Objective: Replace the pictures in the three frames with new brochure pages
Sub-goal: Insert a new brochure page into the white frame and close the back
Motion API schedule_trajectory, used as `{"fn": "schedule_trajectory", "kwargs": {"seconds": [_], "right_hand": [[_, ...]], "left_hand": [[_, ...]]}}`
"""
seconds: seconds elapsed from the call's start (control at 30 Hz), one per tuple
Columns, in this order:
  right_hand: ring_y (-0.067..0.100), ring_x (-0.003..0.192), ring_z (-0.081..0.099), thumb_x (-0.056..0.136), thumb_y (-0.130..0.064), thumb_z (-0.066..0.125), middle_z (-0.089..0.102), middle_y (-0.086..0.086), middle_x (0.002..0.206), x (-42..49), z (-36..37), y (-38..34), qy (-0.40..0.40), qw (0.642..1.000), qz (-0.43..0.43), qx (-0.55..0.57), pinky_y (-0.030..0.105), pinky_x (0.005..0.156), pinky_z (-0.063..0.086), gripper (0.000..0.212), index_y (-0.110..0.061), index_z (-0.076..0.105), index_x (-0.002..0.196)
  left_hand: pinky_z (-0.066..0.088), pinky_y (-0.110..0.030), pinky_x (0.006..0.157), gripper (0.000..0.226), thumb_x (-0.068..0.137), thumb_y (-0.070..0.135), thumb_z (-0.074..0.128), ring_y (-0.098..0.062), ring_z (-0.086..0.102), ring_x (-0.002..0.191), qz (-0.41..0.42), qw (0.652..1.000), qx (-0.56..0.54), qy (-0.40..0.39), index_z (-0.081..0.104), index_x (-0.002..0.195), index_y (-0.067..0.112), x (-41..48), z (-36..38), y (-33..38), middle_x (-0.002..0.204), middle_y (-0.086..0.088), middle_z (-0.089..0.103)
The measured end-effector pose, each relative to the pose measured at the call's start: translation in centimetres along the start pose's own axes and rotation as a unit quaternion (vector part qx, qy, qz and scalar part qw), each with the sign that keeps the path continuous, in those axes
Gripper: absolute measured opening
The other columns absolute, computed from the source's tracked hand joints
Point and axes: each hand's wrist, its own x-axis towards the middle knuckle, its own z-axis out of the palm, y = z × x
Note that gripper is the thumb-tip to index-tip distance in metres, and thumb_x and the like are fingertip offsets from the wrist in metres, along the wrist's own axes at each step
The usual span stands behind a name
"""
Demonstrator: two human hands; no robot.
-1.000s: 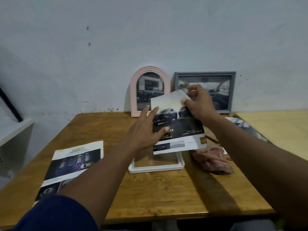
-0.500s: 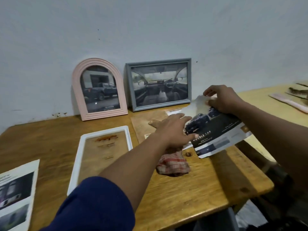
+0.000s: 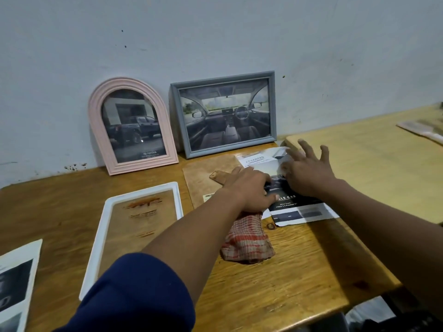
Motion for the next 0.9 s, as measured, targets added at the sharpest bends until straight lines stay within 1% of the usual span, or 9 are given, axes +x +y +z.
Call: {"fn": "schedule_trajectory", "kwargs": {"seconds": [0.07,0.13,0.2,0.23,0.37,0.47,0.6,0.77,0.9], "right_hand": [[0.033,0.151,-0.011,0.096,-0.048,0.041,0.013,0.006,0.166,-0.8,-0.1,-0.8,0.018,0.997,-0.019,-0.075,0.068,0.11,-0.005,0.045,-0.029,0.053,0.135],[0.031,0.152,0.0,0.096,-0.047,0.043,0.026,0.008,0.161,-1.3,-0.2,-1.6,0.01,0.996,-0.024,-0.087,0.067,0.11,-0.001,0.046,-0.027,0.052,0.136],[0.025,0.146,0.024,0.095,-0.041,0.044,0.045,0.005,0.148,-1.5,-0.4,-2.3,-0.017,1.0,-0.004,-0.017,0.065,0.11,0.011,0.042,-0.024,0.053,0.133],[0.023,0.142,0.032,0.095,-0.039,0.045,0.049,0.003,0.144,-1.6,-0.5,-2.5,-0.028,0.999,0.008,0.018,0.064,0.11,0.015,0.041,-0.024,0.052,0.132],[0.024,0.142,0.033,0.097,-0.036,0.047,0.042,0.004,0.152,-1.9,-2.1,-2.9,-0.01,0.996,0.032,0.083,0.06,0.111,0.019,0.051,-0.024,0.04,0.146],[0.026,0.138,0.04,0.099,-0.038,0.05,0.046,0.004,0.15,-1.4,-4.8,-4.6,0.027,0.986,0.032,0.159,0.057,0.111,0.025,0.048,-0.025,0.042,0.144],[0.029,0.123,0.055,0.095,-0.034,0.058,0.058,0.007,0.138,-0.3,-8.3,-10.6,0.048,0.963,-0.048,0.259,0.047,0.1,0.046,0.048,-0.023,0.047,0.141],[0.028,0.123,0.055,0.094,-0.031,0.06,0.061,0.006,0.134,-1.4,-12.0,-23.7,0.035,0.932,-0.168,0.318,0.041,0.101,0.045,0.05,-0.019,0.048,0.14],[0.027,0.12,0.056,0.092,-0.031,0.061,0.061,0.006,0.133,-3.7,-13.2,-34.7,0.006,0.907,-0.258,0.333,0.038,0.099,0.046,0.051,-0.019,0.048,0.139]], "left_hand": [[0.019,-0.049,0.119,0.053,0.094,0.058,0.054,-0.026,0.039,0.141,-0.012,1.0,-0.011,-0.01,0.058,0.136,0.026,-0.4,-0.2,0.0,0.137,-0.004,0.06],[0.015,-0.047,0.12,0.054,0.096,0.056,0.053,-0.027,0.033,0.145,-0.021,1.0,-0.016,-0.017,0.055,0.14,0.025,-0.8,-0.5,0.1,0.144,-0.008,0.054],[0.017,-0.047,0.12,0.054,0.097,0.054,0.053,-0.028,0.032,0.145,-0.03,0.999,-0.022,-0.018,0.053,0.143,0.025,-1.3,-0.7,0.3,0.147,-0.01,0.05],[0.019,-0.047,0.119,0.055,0.097,0.054,0.054,-0.028,0.033,0.144,-0.034,0.999,-0.03,-0.015,0.052,0.144,0.025,-1.6,-0.8,0.2,0.147,-0.01,0.049],[0.031,-0.051,0.117,0.063,0.092,0.057,0.054,-0.03,0.041,0.139,-0.053,0.996,-0.061,0.024,0.047,0.148,0.028,-2.9,-1.2,-1.0,0.148,-0.008,0.05],[0.03,-0.048,0.118,0.062,0.095,0.054,0.054,-0.027,0.039,0.142,-0.057,0.995,-0.055,0.059,0.045,0.15,0.026,-4.9,-2.7,-2.7,0.153,-0.004,0.048],[0.037,-0.044,0.112,0.062,0.095,0.054,0.054,-0.027,0.044,0.139,-0.098,0.988,-0.042,0.108,0.046,0.15,0.027,-10.0,-5.0,-7.3,0.151,-0.004,0.051],[0.037,-0.043,0.114,0.059,0.096,0.043,0.058,-0.026,0.044,0.139,-0.211,0.967,-0.035,0.137,0.045,0.15,0.023,-20.1,-6.3,-14.6,0.152,-0.005,0.05],[0.041,-0.043,0.112,0.059,0.095,0.039,0.06,-0.027,0.047,0.137,-0.32,0.933,-0.062,0.154,0.045,0.151,0.028,-29.8,-6.0,-19.9,0.153,-0.003,0.048]]}}
